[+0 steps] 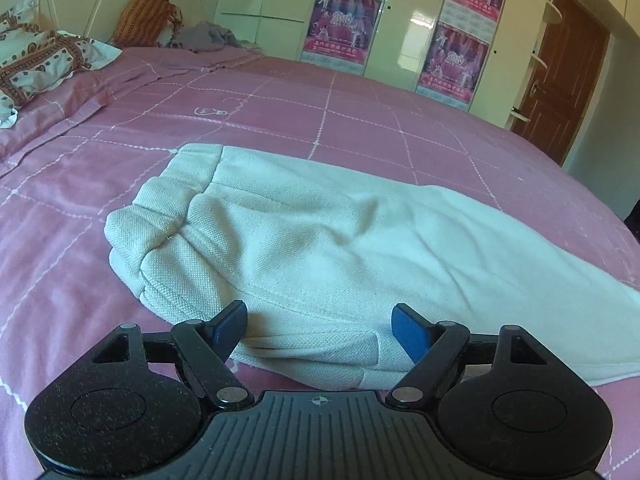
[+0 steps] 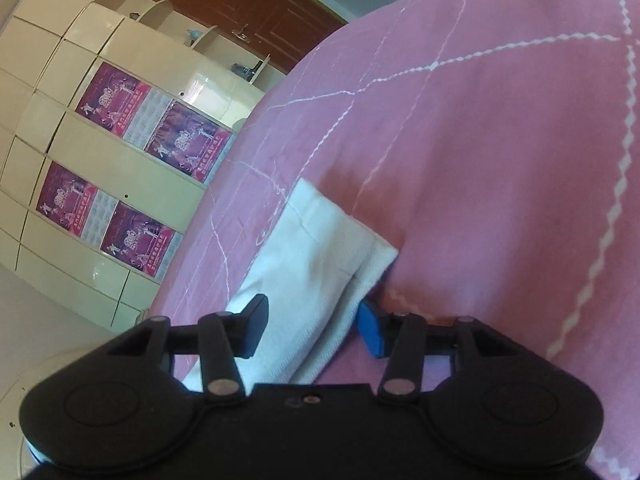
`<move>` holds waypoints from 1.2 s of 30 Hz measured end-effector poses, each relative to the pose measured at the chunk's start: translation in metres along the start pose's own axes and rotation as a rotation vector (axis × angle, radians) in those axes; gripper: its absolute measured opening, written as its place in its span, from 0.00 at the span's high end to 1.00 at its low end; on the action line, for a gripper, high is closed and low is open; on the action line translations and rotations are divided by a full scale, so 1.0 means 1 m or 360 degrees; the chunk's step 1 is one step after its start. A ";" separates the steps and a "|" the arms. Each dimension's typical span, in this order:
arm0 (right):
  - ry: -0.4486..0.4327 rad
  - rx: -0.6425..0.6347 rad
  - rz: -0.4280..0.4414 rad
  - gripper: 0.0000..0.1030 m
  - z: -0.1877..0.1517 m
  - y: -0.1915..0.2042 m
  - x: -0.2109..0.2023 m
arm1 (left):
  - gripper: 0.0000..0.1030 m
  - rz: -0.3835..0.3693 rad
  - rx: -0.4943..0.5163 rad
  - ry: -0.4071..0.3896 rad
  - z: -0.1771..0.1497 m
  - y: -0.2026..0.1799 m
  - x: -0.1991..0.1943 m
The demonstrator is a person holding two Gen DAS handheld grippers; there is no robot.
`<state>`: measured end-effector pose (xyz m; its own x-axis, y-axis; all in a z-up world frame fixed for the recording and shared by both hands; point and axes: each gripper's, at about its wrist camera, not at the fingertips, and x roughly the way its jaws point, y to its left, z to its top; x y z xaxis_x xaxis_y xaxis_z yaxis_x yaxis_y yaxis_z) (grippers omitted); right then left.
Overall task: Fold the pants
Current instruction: 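Grasp the folded edge again with the right tool and lift it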
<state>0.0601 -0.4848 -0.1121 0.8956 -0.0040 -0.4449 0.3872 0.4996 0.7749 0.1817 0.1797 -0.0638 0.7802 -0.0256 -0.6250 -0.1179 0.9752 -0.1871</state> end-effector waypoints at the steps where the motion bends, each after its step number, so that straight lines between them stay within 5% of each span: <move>1: 0.0011 -0.0034 -0.0036 0.69 0.003 0.006 0.005 | 0.23 0.0045 0.0009 -0.0028 0.003 -0.003 -0.005; 2: 0.0023 -0.0087 -0.0086 0.93 0.006 0.011 0.008 | 0.23 0.0099 0.0016 -0.0091 0.006 -0.004 -0.013; 5: -0.0017 -0.0137 -0.0028 0.94 0.009 0.018 -0.002 | 0.23 0.0226 -0.0004 -0.0259 0.014 0.005 -0.035; 7: 0.0036 -0.0174 -0.0142 0.94 0.006 0.011 0.004 | 0.23 0.0340 0.0014 -0.0154 0.016 0.018 -0.023; 8: 0.0086 -0.0125 -0.0173 0.97 0.003 0.000 0.010 | 0.23 0.0366 0.0009 -0.0001 0.015 0.025 -0.007; 9: 0.0076 -0.0063 -0.0127 0.97 0.003 -0.008 0.010 | 0.20 0.0333 -0.0036 0.0164 0.010 0.036 0.009; 11: 0.0077 -0.0011 -0.0106 0.96 0.003 -0.009 0.008 | 0.15 0.0270 -0.0181 0.0112 0.004 0.052 0.013; 19: 0.0080 -0.0147 -0.0247 0.93 0.002 0.017 0.010 | 0.10 0.0320 -0.0150 0.0076 0.000 0.047 0.025; 23: 0.0016 -0.0336 -0.0359 0.93 -0.006 0.057 0.011 | 0.09 0.0289 -0.0174 0.0078 -0.001 0.047 0.017; 27: -0.0036 -0.0566 -0.0322 0.93 -0.022 0.117 0.012 | 0.09 0.0230 -0.0200 0.0098 -0.001 0.049 -0.001; 31: 0.0019 -0.0881 -0.0181 0.93 -0.057 0.191 0.024 | 0.09 0.0198 -0.0210 0.0124 -0.009 0.058 -0.018; 36: 0.0225 -0.1272 0.0074 0.93 -0.151 0.279 0.054 | 0.09 0.0161 -0.0241 0.0140 -0.015 0.069 -0.026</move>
<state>0.1838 -0.2146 0.0121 0.8501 0.1150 -0.5140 0.0287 0.9643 0.2633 0.1440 0.2442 -0.0715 0.7040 0.0453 -0.7087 -0.2889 0.9299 -0.2276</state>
